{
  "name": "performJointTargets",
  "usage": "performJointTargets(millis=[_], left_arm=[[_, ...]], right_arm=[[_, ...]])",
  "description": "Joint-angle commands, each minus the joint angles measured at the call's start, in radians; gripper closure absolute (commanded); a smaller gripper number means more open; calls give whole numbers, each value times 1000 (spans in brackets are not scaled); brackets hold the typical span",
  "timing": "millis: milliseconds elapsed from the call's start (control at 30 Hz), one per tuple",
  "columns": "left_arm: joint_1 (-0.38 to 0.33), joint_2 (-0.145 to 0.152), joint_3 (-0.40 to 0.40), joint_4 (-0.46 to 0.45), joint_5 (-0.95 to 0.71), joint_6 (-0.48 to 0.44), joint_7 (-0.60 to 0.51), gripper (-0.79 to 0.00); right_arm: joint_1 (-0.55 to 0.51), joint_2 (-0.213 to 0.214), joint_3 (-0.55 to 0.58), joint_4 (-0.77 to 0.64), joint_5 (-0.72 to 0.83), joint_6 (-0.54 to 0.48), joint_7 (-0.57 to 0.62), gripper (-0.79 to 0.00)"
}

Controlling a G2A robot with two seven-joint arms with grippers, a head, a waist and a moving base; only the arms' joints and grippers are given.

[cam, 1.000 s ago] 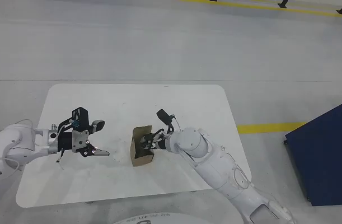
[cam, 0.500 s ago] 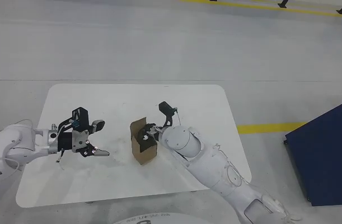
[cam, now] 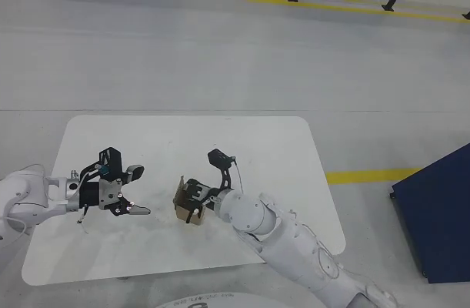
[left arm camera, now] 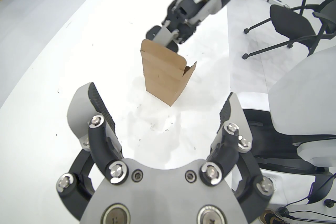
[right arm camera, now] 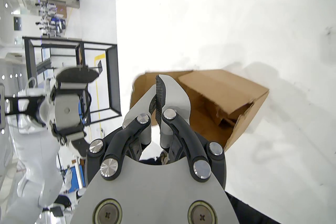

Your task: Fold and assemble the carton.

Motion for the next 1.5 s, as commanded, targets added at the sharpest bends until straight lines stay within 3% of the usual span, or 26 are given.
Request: performJointTargets(millis=[0,533,900,1467], left_arm=[[0,0,0,0,0,0,0,-785],[0,0,0,0,0,0,0,-785],[0,0,0,0,0,0,0,-785],[0,0,0,0,0,0,0,-785]], right_arm=[[-8,8,6,-3,-24,1,54,0],[75,12,-41,81,-121,58,232,0],[81,11,-47,89,-133,44,225,0],[308,-67,-216,234,-128,331,285,0]])
